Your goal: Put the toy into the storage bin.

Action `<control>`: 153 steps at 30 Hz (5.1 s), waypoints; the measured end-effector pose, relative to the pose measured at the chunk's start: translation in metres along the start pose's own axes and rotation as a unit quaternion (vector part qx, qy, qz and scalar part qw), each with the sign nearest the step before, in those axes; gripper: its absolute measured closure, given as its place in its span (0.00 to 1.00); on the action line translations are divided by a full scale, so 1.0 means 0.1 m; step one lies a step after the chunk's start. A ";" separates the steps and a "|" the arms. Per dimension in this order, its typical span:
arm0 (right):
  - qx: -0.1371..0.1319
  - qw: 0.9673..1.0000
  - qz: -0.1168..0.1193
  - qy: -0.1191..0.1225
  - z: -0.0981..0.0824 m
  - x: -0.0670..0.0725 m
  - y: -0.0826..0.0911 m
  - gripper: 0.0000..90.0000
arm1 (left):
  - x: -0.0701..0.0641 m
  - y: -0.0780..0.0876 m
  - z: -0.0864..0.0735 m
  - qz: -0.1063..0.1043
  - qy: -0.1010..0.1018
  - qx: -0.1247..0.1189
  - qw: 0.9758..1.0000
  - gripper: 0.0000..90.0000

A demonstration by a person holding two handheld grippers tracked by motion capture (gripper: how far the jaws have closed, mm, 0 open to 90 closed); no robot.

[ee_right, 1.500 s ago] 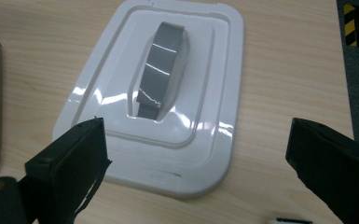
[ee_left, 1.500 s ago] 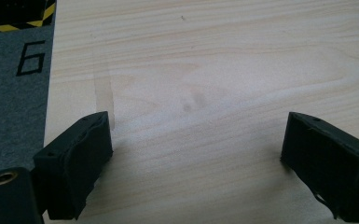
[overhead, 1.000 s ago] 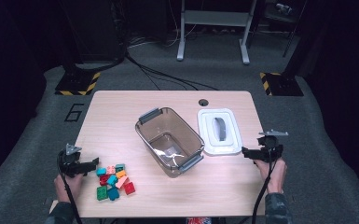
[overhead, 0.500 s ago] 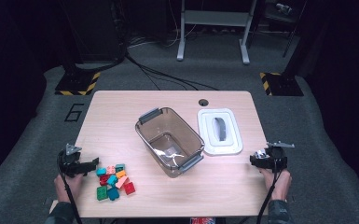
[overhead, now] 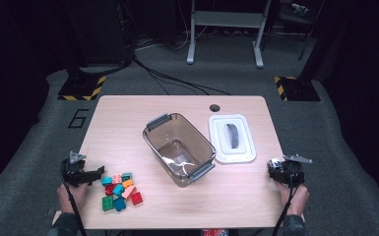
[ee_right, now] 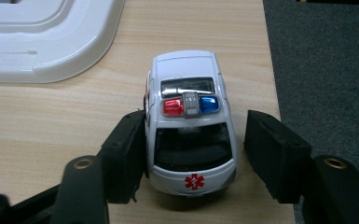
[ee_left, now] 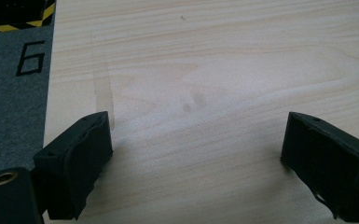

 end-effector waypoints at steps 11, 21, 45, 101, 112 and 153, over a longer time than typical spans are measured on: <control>-0.026 0.999 -0.009 0.017 0.05 0.07 0.11 0.54 | 0.00 0.00 0.00 0.000 0.000 0.000 1.000 0.09; -0.031 0.999 0.021 0.016 0.29 0.09 0.25 0.54 | 0.00 0.00 0.00 0.000 0.000 0.000 1.000 0.09; -0.042 0.995 0.082 0.038 0.62 0.50 0.38 0.54 | 0.00 0.00 0.00 0.000 0.000 0.000 1.000 0.09; -0.092 0.960 0.187 0.186 1.76 2.11 0.68 0.54 | 0.00 0.00 0.00 0.000 0.000 0.000 1.000 0.09; -0.074 0.948 0.212 0.224 1.62 2.47 0.65 0.54 | 0.00 0.00 0.00 -0.001 0.000 0.000 1.000 0.09; -0.007 0.953 0.223 0.204 0.96 2.45 0.63 0.53 | 0.00 0.00 0.00 -0.001 0.000 0.000 1.000 0.09</control>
Point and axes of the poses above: each handheld gripper's, and its own axes: y roughly backward along the jaws, z roughly out of its top, x roughly to its left, the point moved 3 cm from there along -y, roughly forward along the jaws, and after that the axes turned 1 degree about z, right-handed, at the moved point
